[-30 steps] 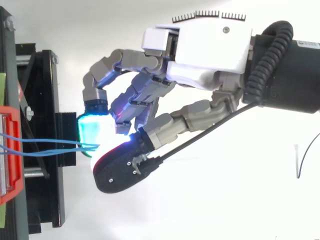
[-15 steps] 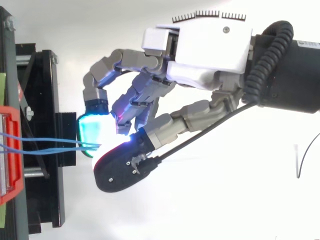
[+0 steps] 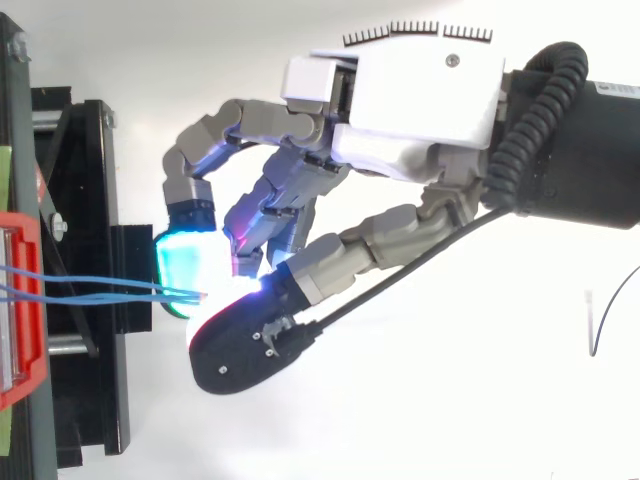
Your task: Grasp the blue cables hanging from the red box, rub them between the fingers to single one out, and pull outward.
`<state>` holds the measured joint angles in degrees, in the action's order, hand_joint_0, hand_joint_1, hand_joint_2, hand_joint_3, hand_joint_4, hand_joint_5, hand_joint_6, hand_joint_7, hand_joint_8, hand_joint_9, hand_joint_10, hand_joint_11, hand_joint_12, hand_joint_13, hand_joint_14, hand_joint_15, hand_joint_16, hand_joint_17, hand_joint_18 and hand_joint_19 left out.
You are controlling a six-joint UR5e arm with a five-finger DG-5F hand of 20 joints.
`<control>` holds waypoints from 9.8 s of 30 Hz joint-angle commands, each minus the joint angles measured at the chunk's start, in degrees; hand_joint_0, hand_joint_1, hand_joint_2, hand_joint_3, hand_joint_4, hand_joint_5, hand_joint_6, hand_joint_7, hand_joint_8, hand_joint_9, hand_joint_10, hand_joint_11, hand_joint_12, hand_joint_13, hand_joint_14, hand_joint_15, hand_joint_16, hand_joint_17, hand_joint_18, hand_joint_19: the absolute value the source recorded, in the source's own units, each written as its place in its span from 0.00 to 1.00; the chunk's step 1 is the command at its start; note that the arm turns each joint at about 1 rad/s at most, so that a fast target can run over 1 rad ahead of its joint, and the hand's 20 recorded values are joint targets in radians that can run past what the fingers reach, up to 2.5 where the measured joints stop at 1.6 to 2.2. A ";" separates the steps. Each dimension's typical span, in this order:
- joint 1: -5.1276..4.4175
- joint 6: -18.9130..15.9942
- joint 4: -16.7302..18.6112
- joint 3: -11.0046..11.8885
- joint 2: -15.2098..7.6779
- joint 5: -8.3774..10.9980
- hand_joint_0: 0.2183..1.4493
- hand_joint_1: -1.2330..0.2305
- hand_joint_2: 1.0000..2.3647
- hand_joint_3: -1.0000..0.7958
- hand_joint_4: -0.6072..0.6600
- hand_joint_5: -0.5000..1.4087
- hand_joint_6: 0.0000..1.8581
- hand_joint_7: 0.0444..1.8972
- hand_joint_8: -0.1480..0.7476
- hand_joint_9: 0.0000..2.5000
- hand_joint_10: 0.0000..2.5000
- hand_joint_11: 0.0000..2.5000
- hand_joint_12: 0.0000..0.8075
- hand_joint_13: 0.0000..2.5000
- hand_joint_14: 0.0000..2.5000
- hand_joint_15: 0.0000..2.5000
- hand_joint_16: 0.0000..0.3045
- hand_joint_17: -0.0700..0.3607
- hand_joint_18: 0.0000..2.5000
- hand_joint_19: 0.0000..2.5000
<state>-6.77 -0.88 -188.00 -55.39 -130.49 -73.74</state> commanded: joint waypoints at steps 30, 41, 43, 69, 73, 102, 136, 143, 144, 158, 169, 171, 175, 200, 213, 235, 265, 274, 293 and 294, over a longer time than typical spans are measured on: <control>-0.09 0.00 0.00 0.02 0.06 0.00 0.27 0.30 0.00 0.28 0.57 0.16 0.48 0.56 0.53 0.32 0.01 0.33 0.51 0.35 0.01 0.25 0.19 0.47 0.35 0.27; -0.09 0.00 0.00 0.02 0.06 0.00 0.36 0.30 0.01 0.37 0.50 0.16 0.49 0.59 0.54 0.35 0.01 0.33 0.50 0.36 0.01 0.26 0.18 0.45 0.36 0.27; -0.09 0.00 0.00 0.11 0.06 0.00 0.37 0.30 0.01 0.37 0.49 0.16 0.49 0.58 0.53 0.34 0.01 0.33 0.50 0.36 0.01 0.25 0.18 0.45 0.36 0.26; -0.18 -1.58 0.00 0.11 0.06 0.00 0.30 0.20 0.00 0.28 0.60 0.16 0.48 0.53 0.52 0.33 0.01 0.35 0.49 0.36 0.01 0.25 0.18 0.45 0.36 0.24; -0.18 -1.58 0.00 0.11 -0.02 0.00 0.24 0.26 0.00 0.28 0.63 0.17 0.48 0.54 0.57 0.36 0.01 0.35 0.52 0.37 0.01 0.25 0.19 0.47 0.37 0.25; -0.18 -1.32 0.00 0.02 0.06 0.00 0.44 0.18 0.00 0.28 0.52 0.14 0.49 0.54 0.50 0.29 0.01 0.33 0.49 0.34 0.01 0.24 0.18 0.45 0.35 0.22; -0.26 -1.49 0.00 0.11 -0.02 0.00 0.28 0.29 0.00 0.28 0.62 0.15 0.48 0.55 0.54 0.31 0.01 0.34 0.52 0.34 0.01 0.25 0.19 0.47 0.35 0.27; -0.26 -1.49 0.00 0.11 0.06 0.00 0.29 0.27 0.00 0.28 0.60 0.15 0.48 0.54 0.53 0.31 0.01 0.34 0.51 0.34 0.01 0.25 0.19 0.47 0.35 0.27; -0.26 -1.58 0.00 0.11 -0.02 0.00 0.29 0.27 0.00 0.28 0.60 0.15 0.48 0.54 0.53 0.31 0.01 0.33 0.51 0.34 0.01 0.25 0.19 0.47 0.35 0.27; -0.35 -1.67 -0.79 0.11 -0.02 0.00 0.37 0.31 0.00 0.28 0.57 0.15 0.48 0.53 0.52 0.32 0.01 0.33 0.49 0.35 0.01 0.25 0.18 0.45 0.36 0.26; -0.26 -1.58 -0.79 0.11 0.06 0.00 0.41 0.24 0.00 0.28 0.58 0.13 0.49 0.50 0.50 0.28 0.01 0.33 0.48 0.34 0.01 0.24 0.18 0.45 0.36 0.23; -0.26 -1.58 -0.79 0.11 -0.02 0.00 0.41 0.23 0.00 0.28 0.57 0.13 0.49 0.50 0.49 0.28 0.01 0.33 0.48 0.34 0.01 0.24 0.18 0.46 0.36 0.23; -0.26 -1.58 -0.79 0.11 0.06 0.00 0.41 0.21 0.00 0.28 0.57 0.13 0.49 0.50 0.48 0.26 0.01 0.33 0.49 0.31 0.01 0.23 0.19 0.46 0.35 0.22; -0.26 -1.67 -1.05 0.19 -0.02 0.00 0.26 0.24 0.00 0.28 0.59 0.14 0.47 0.50 0.52 0.29 0.01 0.33 0.51 0.28 0.01 0.21 0.19 0.47 0.33 0.24; -0.26 -1.58 -1.05 0.28 -0.02 0.00 0.31 0.30 0.00 0.28 0.59 0.15 0.47 0.51 0.51 0.30 0.01 0.32 0.50 0.28 0.01 0.21 0.18 0.46 0.32 0.25; -0.26 -1.58 -1.05 0.19 0.06 0.00 0.44 0.20 0.00 0.28 0.51 0.15 0.47 0.51 0.47 0.27 0.01 0.31 0.49 0.23 0.01 0.17 0.18 0.45 0.31 0.20; -0.26 -1.58 -1.23 0.28 -0.02 0.00 0.39 0.27 0.00 0.30 0.51 0.15 0.48 0.53 0.51 0.30 0.01 0.31 0.49 0.25 0.01 0.18 0.18 0.45 0.32 0.23; -0.35 -1.58 -1.23 0.19 -0.02 0.00 0.45 0.22 0.00 0.28 0.50 0.15 0.47 0.53 0.49 0.30 0.01 0.31 0.49 0.25 0.01 0.17 0.18 0.45 0.32 0.22; -0.35 -1.58 -1.32 0.72 -0.02 0.00 0.32 0.29 0.00 0.28 0.51 0.17 0.45 0.54 0.48 0.32 0.01 0.31 0.49 0.24 0.01 0.18 0.18 0.45 0.30 0.24; -0.35 -1.58 -1.41 0.72 -0.02 0.00 0.32 0.29 0.00 0.28 0.51 0.17 0.45 0.54 0.48 0.32 0.01 0.31 0.48 0.24 0.01 0.18 0.18 0.45 0.30 0.24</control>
<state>-7.12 -2.46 -189.27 -54.70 -130.48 -73.74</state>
